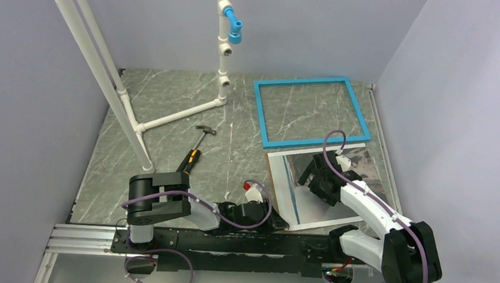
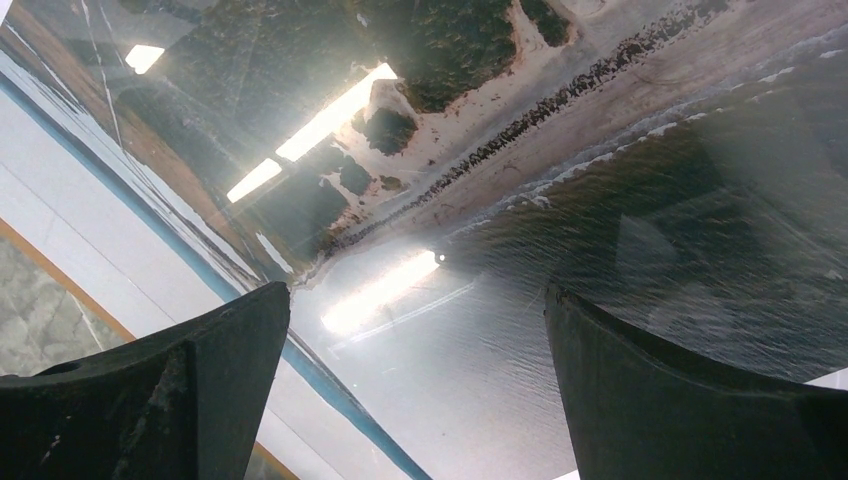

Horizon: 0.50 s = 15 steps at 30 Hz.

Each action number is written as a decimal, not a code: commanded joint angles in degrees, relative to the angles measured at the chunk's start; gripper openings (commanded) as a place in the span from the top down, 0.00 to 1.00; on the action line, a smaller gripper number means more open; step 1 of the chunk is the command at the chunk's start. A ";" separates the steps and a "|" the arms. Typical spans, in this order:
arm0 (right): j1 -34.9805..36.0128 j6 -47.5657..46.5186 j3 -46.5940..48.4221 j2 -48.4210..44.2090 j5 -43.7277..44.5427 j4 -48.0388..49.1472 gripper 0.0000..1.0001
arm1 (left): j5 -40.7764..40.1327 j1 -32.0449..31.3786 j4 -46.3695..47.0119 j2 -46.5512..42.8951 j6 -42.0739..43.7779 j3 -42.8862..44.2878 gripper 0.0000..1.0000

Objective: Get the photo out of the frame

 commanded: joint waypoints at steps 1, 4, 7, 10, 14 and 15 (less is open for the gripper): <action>-0.28 0.66 -1.53 0.51 -2.68 2.89 0.01 | -2.05 0.20 1.04 0.74 1.04 1.64 0.69; -0.21 0.57 -1.67 0.16 -2.48 2.74 0.01 | -1.89 0.30 1.94 1.52 0.29 1.62 0.70; -0.21 0.50 -1.57 -0.25 -2.21 2.55 0.01 | -2.05 0.51 2.65 1.99 0.46 1.63 0.73; -0.21 0.31 -1.53 -0.30 -2.16 2.45 0.01 | -2.47 0.63 2.65 1.72 1.15 1.56 0.74; -0.21 0.30 -1.58 -0.16 -2.41 2.70 0.01 | -2.75 0.92 2.48 1.61 2.47 1.58 0.76; -0.19 0.26 -1.57 -0.10 -2.51 2.79 0.01 | -2.73 0.96 2.58 1.69 2.76 1.63 0.76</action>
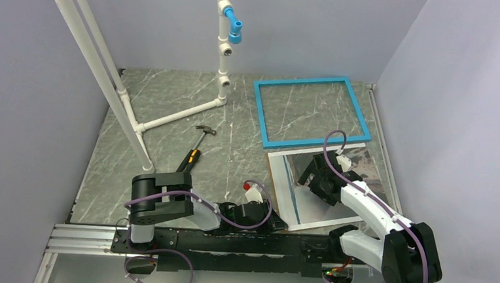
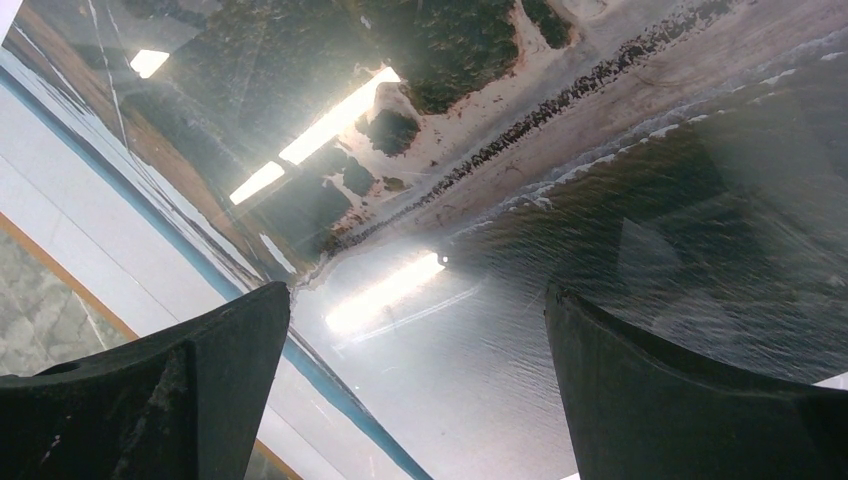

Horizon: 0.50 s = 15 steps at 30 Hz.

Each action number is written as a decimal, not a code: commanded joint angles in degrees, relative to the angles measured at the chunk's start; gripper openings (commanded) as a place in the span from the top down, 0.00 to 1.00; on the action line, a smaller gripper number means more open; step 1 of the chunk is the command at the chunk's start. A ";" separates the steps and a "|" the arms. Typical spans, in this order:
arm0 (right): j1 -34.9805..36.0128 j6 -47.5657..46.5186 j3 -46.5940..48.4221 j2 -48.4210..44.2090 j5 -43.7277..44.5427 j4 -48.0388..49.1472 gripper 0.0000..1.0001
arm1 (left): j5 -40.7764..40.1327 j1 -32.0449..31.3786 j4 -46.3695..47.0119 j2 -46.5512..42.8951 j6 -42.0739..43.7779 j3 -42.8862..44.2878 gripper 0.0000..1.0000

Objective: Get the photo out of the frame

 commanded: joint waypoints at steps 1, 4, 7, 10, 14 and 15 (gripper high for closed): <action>-0.21 0.38 -1.36 0.30 -2.58 2.43 0.01 | -2.38 0.73 2.04 0.69 2.17 1.51 0.76; -0.21 0.06 -1.27 0.30 -2.54 2.40 0.01 | -2.16 1.01 3.86 1.30 2.68 1.00 0.81; -0.19 -0.02 -1.20 0.34 -2.45 2.35 0.01 | -1.78 1.39 4.32 1.50 3.58 1.16 0.82; -0.28 -0.16 -1.13 0.29 -2.49 2.35 0.01 | -1.37 1.71 4.39 1.63 4.61 1.57 0.80; -0.27 -0.33 -0.98 0.38 -2.28 2.46 0.01 | -0.79 2.06 5.21 2.12 5.25 1.76 0.78; -0.26 -0.34 -1.03 0.46 -2.32 2.48 0.01 | -0.66 2.12 5.56 2.23 5.38 1.76 0.78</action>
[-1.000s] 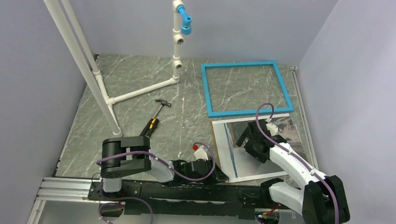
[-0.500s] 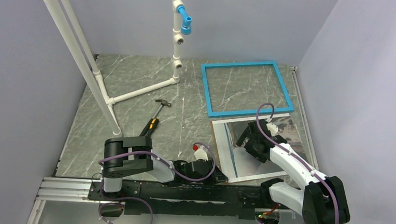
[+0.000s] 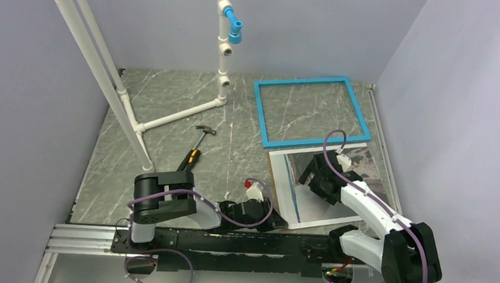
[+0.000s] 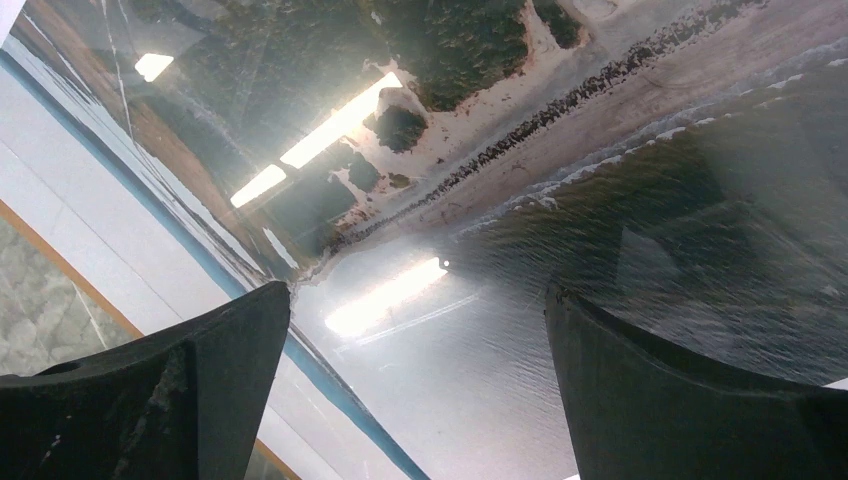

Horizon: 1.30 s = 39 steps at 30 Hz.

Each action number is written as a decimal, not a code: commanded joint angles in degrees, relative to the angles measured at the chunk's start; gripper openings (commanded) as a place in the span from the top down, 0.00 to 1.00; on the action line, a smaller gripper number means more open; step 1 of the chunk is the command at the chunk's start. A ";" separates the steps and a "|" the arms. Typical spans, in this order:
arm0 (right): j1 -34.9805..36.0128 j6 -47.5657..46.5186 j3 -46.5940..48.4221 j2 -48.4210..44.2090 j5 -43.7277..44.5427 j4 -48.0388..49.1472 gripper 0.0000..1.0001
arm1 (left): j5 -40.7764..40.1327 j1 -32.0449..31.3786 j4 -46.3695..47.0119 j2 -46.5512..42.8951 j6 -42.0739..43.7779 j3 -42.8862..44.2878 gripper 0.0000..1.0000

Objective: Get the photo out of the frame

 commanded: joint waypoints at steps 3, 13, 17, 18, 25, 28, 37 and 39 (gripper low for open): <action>-0.16 0.43 -0.86 0.66 -2.40 1.62 0.02 | -1.29 1.11 3.75 1.30 2.76 1.89 0.81; 0.86 -3.18 1.28 -4.13 -1.95 -0.33 0.03 | -4.59 0.19 -17.33 -7.48 4.71 6.82 1.00; 2.64 -4.63 2.99 -7.00 -1.93 -1.65 0.04 | -7.09 -1.03 -24.16 -10.53 4.36 8.23 1.00; 3.23 -4.97 3.52 -7.53 -1.50 -2.15 0.04 | -7.47 -1.13 -25.08 -11.28 4.08 8.16 1.00; 8.44 -8.10 6.39 -8.96 -1.30 -2.70 0.03 | -9.97 -2.48 -29.32 -15.24 2.65 7.66 1.00; 14.16 -9.43 8.26 -7.47 0.40 -3.01 0.01 | -10.93 -3.06 -32.01 -16.50 3.01 8.14 1.00; 22.00 -9.96 11.57 -4.67 1.49 -3.97 0.01 | -11.47 -4.09 -33.17 -20.09 4.68 6.13 1.00; 22.14 -10.41 11.62 -4.76 0.58 -3.51 0.01 | -11.85 -4.28 -33.89 -20.90 6.43 6.64 1.00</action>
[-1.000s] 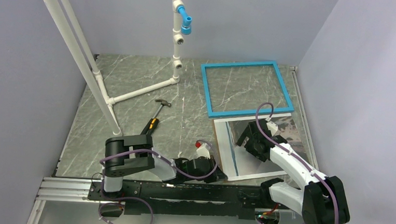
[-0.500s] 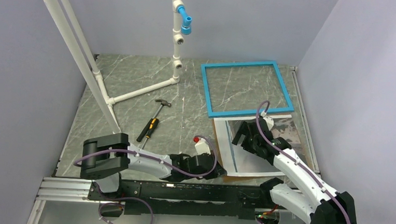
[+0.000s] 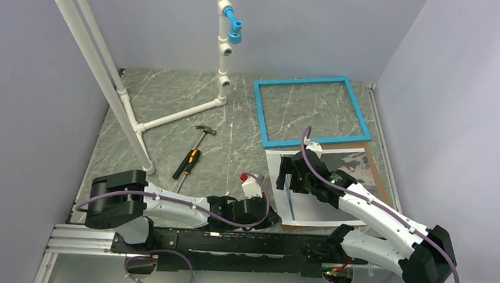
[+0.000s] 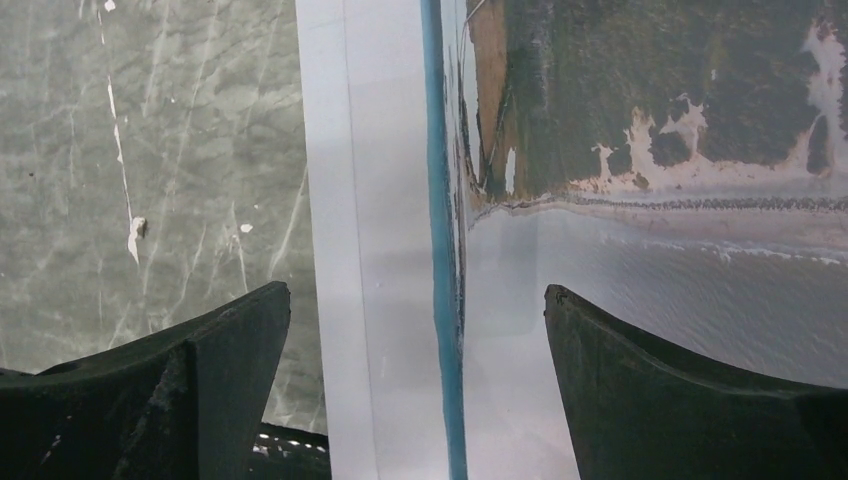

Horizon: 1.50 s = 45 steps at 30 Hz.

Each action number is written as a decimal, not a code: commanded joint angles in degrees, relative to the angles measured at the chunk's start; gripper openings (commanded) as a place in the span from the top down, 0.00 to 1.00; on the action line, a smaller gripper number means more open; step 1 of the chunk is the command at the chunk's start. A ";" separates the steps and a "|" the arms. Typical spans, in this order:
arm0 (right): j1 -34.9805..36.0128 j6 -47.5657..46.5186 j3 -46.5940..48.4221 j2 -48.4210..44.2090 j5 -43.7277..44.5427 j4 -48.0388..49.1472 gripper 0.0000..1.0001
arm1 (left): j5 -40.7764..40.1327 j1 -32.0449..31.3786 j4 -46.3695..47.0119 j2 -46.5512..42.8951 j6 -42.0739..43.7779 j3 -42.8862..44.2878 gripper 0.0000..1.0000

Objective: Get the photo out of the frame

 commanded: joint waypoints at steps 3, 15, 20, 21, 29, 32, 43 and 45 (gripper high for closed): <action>0.53 -1.37 4.96 -1.14 -3.29 -1.11 0.01 | -3.83 -1.09 -3.99 -4.69 5.96 1.51 1.00; 0.48 -1.52 13.32 -6.60 0.16 -7.78 0.01 | -5.77 -2.25 -10.26 -5.82 11.31 8.56 1.00; 0.45 -1.14 12.73 -8.14 0.14 -7.74 0.01 | -5.19 -2.18 -13.29 -6.81 12.63 9.84 1.00; 0.45 -1.15 12.86 -8.21 0.33 -7.99 0.01 | -4.68 -2.13 -13.42 -6.82 12.61 9.91 1.00; 0.45 -0.92 11.73 -9.81 0.57 -8.72 0.01 | -2.52 -2.20 -11.58 -8.82 13.97 8.88 1.00; 0.50 -0.78 11.70 -10.21 0.39 -8.97 0.01 | -1.96 -2.14 -16.26 -8.09 16.64 13.35 1.00; 0.40 -0.55 11.68 -12.98 1.61 -10.76 0.01 | 0.82 -1.28 -16.68 -8.26 18.48 15.95 1.00; 0.49 -0.42 11.85 -12.92 1.47 -10.89 0.01 | 2.95 -0.59 -13.86 -8.47 17.87 14.87 1.00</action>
